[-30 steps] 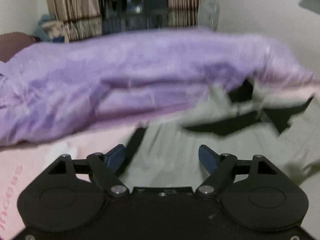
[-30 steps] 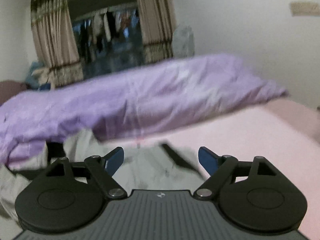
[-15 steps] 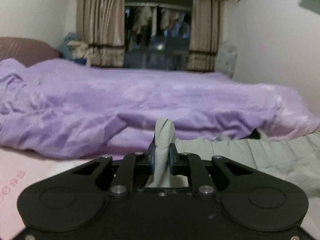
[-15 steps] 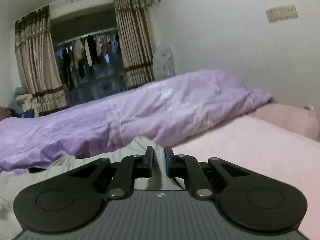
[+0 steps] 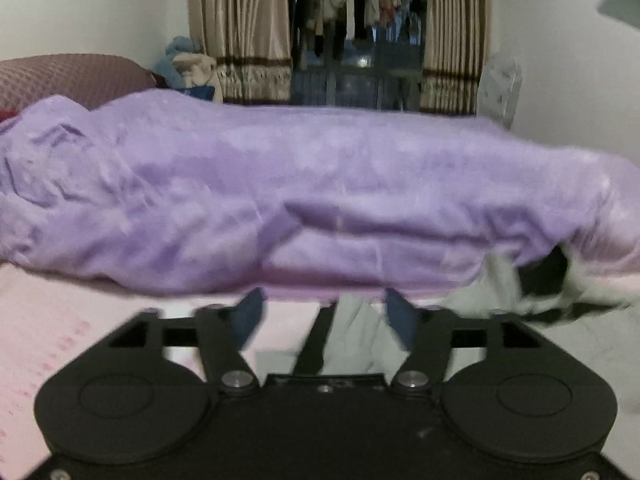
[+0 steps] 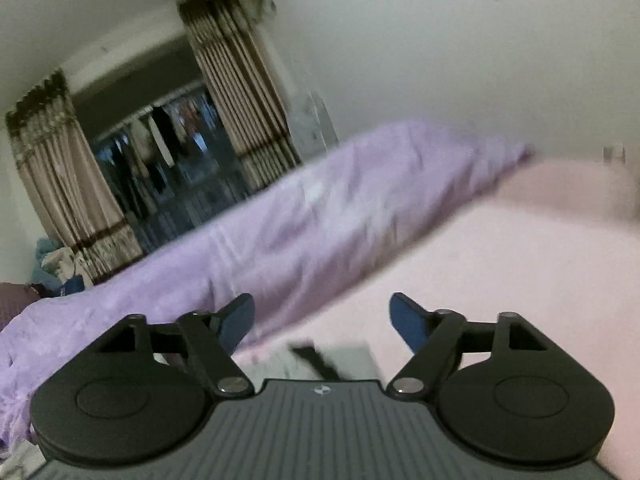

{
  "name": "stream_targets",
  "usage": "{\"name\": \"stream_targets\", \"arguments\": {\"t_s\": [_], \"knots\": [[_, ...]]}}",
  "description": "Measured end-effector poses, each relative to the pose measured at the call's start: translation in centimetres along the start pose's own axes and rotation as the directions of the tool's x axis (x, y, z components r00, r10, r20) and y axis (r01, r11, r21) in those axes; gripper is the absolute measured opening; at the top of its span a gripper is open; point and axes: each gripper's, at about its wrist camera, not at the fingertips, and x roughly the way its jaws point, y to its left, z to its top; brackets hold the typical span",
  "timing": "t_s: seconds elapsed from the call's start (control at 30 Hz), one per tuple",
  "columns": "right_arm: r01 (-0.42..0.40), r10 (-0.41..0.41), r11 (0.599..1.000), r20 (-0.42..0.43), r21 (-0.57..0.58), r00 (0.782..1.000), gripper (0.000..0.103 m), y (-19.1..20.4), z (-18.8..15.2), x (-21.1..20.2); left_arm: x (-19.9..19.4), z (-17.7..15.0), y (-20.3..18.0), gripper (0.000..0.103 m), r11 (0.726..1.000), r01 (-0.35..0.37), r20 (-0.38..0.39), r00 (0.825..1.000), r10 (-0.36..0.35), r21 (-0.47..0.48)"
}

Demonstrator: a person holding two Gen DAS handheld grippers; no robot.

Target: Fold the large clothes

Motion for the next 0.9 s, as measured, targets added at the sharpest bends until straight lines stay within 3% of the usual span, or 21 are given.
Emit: {"name": "stream_targets", "arguments": {"t_s": [0.07,0.1,0.17,0.27,0.37,0.43,0.57,0.6,0.63,0.67,0.7,0.73,0.77,0.8,0.83,0.9], "knots": [[-0.014,0.014,1.000,0.004,-0.027,1.000,0.103,0.3,1.2,-2.4,-4.1,-0.2,0.8,0.101,0.999,0.037,0.031,0.999,-0.037,0.005],[-0.047,0.046,0.997,-0.028,-0.054,0.999,0.103,0.4,1.6,-3.4,-5.8,-0.8,1.1,0.103,0.999,0.051,0.047,0.998,-0.051,0.016],[-0.105,0.088,0.984,-0.119,-0.145,0.989,0.103,0.4,2.0,-4.2,-7.8,-2.2,1.6,0.103,0.999,0.015,-0.003,1.000,-0.015,0.045],[-0.060,-0.017,0.947,-0.233,-0.317,0.972,0.103,0.9,1.2,-6.7,-10.1,-4.9,3.1,0.103,0.998,-0.055,-0.103,0.993,0.058,0.026],[-0.054,-0.069,0.915,-0.288,-0.400,0.955,0.103,0.1,-1.1,-10.1,-12.1,-7.9,5.2,0.103,0.996,-0.032,-0.186,0.982,0.016,-0.082],[-0.084,-0.081,0.903,-0.359,-0.422,0.930,0.103,-0.4,-3.0,-11.1,-12.4,-9.6,5.5,0.103,0.995,-0.012,-0.241,0.970,-0.011,-0.095],[-0.101,-0.120,0.905,-0.474,-0.414,0.872,0.103,-1.7,-6.6,-10.6,-10.9,-12.0,5.0,0.103,0.999,-0.022,-0.344,0.939,0.004,-0.048],[-0.092,-0.124,0.910,-0.477,-0.405,0.870,0.103,-1.8,-7.2,-10.2,-10.3,-12.5,4.8,0.103,0.999,-0.009,-0.367,0.930,-0.009,-0.047],[-0.087,-0.105,0.922,-0.460,-0.378,0.882,0.102,-2.1,-7.7,-10.4,-9.6,-13.1,4.5,0.103,0.999,0.021,-0.376,0.926,-0.037,-0.047],[-0.083,-0.097,0.925,-0.440,-0.371,0.893,0.088,-2.0,-7.8,-10.2,-9.0,-13.6,4.3,0.101,0.997,0.052,-0.375,0.924,-0.067,-0.048],[-0.080,-0.100,0.919,-0.427,-0.385,0.899,0.076,-1.8,-7.9,-10.1,-8.7,-13.8,4.0,0.095,0.997,0.064,-0.353,0.933,-0.074,-0.042],[-0.072,-0.105,0.919,-0.417,-0.387,0.903,0.035,-1.6,-7.7,-10.1,-8.8,-13.8,3.7,0.082,0.995,0.089,-0.318,0.943,-0.095,-0.033],[-0.063,-0.101,0.929,-0.412,-0.365,0.906,0.023,-1.6,-7.4,-10.1,-9.2,-13.6,3.3,0.054,0.991,0.127,-0.307,0.942,-0.133,-0.040],[-0.056,-0.090,0.945,-0.419,-0.323,0.904,0.018,-1.9,-6.9,-10.0,-9.4,-13.1,2.9,0.033,0.993,0.113,-0.325,0.938,-0.118,-0.032],[-0.055,-0.070,0.959,-0.422,-0.277,0.904,0.013,-2.1,-6.5,-10.3,-9.6,-12.4,2.6,0.025,0.996,0.084,-0.339,0.937,-0.081,-0.008],[-0.051,-0.049,0.971,-0.399,-0.235,0.916,0.011,-2.3,-5.4,-11.6,-10.7,-11.2,3.5,0.009,0.995,0.079,-0.329,0.940,-0.093,-0.055]]}}
